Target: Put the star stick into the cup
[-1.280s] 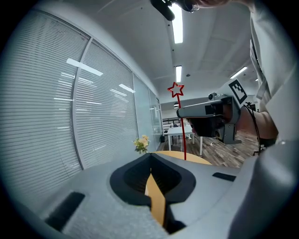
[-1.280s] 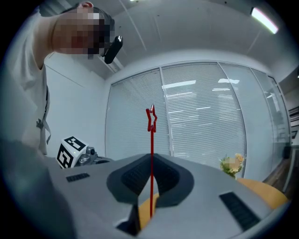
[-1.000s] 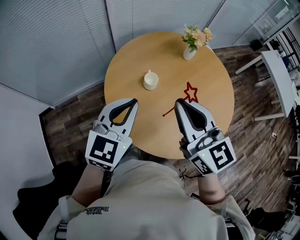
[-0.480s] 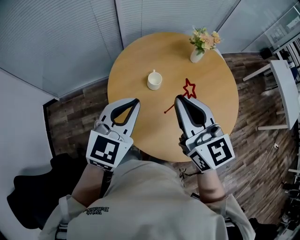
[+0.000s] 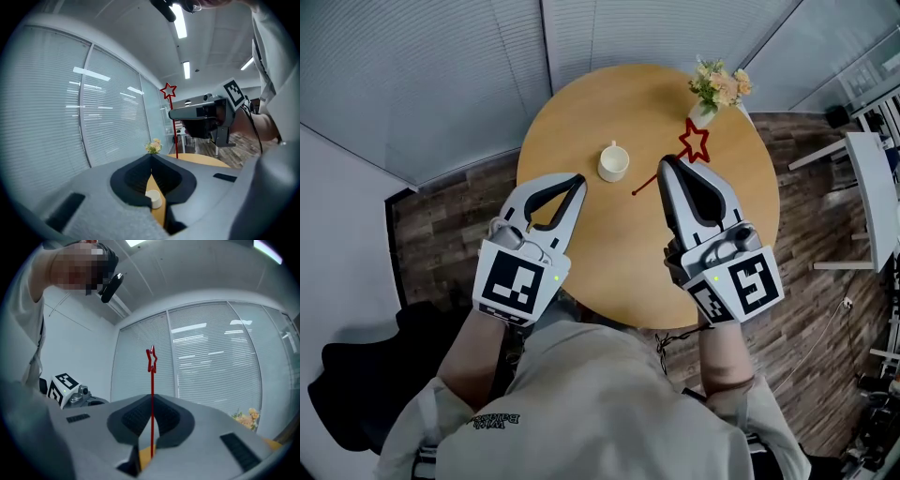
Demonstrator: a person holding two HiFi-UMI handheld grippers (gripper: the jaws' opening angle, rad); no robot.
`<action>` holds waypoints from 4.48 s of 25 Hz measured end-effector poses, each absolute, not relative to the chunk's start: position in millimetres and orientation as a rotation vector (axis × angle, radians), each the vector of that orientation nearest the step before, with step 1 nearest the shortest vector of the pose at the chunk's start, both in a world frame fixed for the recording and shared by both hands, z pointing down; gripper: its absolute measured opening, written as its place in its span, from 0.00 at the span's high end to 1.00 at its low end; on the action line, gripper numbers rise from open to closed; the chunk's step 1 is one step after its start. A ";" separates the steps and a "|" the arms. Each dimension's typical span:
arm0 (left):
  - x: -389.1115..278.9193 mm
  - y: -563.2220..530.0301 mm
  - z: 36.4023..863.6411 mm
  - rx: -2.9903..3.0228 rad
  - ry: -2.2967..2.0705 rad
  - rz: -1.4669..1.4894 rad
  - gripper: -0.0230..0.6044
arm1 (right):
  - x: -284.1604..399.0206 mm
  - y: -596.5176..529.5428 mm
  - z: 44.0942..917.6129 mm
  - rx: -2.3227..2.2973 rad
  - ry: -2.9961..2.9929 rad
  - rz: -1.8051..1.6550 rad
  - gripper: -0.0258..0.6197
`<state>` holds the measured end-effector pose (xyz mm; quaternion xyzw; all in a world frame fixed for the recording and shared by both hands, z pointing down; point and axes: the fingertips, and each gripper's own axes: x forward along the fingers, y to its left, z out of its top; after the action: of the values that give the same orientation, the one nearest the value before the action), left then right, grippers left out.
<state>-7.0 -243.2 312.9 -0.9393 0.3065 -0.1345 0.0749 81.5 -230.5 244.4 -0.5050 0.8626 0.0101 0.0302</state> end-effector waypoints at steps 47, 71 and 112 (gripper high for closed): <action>25.9 -377.3 546.5 -3.001 0.856 -0.839 0.93 | 108.8 -425.6 557.1 -1.966 2.676 -0.553 0.91; 31.7 -347.1 491.7 -2.988 0.883 -0.700 0.93 | 118.3 -380.2 494.4 -1.922 2.667 -0.455 0.90; 27.5 -179.5 323.4 -2.901 0.782 -0.395 0.93 | 80.4 -171.4 285.5 -1.508 2.725 -0.081 0.90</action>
<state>27.5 -179.5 323.4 -0.9558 0.2576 -0.1302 0.0557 80.4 -171.4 285.5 -0.4840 0.8746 -0.0260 0.0131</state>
